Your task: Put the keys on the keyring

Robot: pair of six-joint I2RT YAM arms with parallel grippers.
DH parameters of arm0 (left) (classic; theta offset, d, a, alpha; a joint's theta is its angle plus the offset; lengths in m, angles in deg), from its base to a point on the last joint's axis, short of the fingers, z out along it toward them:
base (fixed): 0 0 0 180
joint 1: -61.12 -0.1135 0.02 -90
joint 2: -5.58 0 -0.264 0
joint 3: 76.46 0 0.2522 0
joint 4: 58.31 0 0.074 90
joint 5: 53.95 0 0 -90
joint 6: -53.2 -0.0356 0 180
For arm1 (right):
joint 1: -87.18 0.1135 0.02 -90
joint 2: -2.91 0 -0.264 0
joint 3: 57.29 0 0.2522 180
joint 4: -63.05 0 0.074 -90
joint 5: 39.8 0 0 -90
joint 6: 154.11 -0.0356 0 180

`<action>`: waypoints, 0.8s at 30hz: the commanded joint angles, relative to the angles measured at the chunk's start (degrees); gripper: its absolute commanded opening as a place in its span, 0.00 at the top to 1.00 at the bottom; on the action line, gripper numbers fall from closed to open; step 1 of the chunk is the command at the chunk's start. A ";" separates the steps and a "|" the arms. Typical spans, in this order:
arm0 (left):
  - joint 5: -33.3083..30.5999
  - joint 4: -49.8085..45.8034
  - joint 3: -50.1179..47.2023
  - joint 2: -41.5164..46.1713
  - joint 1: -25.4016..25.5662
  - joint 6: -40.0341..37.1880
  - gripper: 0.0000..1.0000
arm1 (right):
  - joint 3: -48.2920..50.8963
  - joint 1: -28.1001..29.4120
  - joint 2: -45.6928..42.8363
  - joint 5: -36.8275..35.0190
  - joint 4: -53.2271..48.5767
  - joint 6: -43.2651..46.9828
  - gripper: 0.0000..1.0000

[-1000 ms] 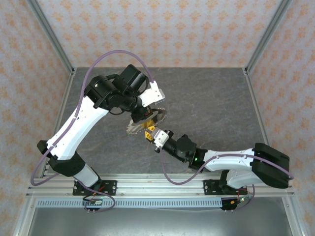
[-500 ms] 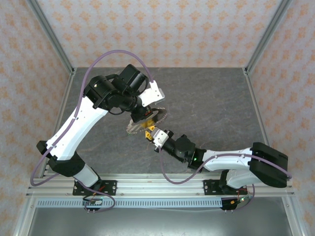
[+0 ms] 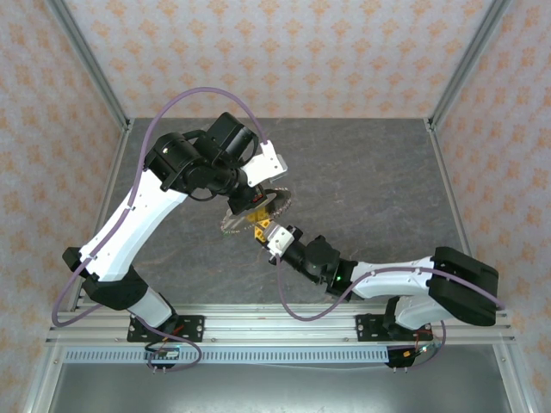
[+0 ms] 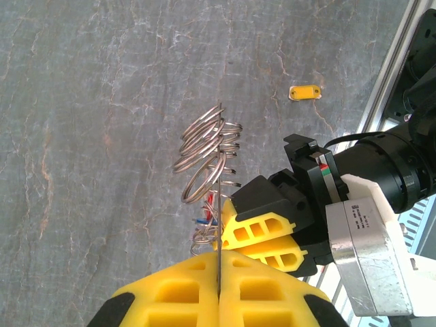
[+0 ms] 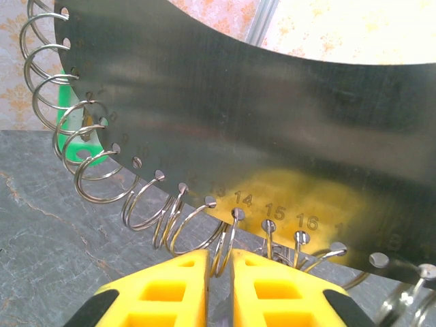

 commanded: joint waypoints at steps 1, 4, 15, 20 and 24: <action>1.19 1.13 -0.26 1.77 0.45 1.21 1.00 | -1.45 -0.64 0.57 -0.89 3.47 -0.16 0.87; 1.10 1.12 -0.26 1.80 0.45 1.22 1.00 | -1.54 -0.72 0.69 -0.89 3.77 -0.32 0.88; 0.90 1.39 -1.02 2.13 0.41 1.37 1.00 | -1.63 -0.73 1.57 0.17 6.11 -1.05 0.87; 0.67 1.83 -1.66 2.61 0.45 1.47 1.00 | -1.70 -0.69 1.93 0.43 7.16 -1.21 0.87; 0.37 1.94 -1.69 2.65 0.45 1.46 1.00 | -1.81 -0.71 2.26 0.48 7.74 -1.48 0.87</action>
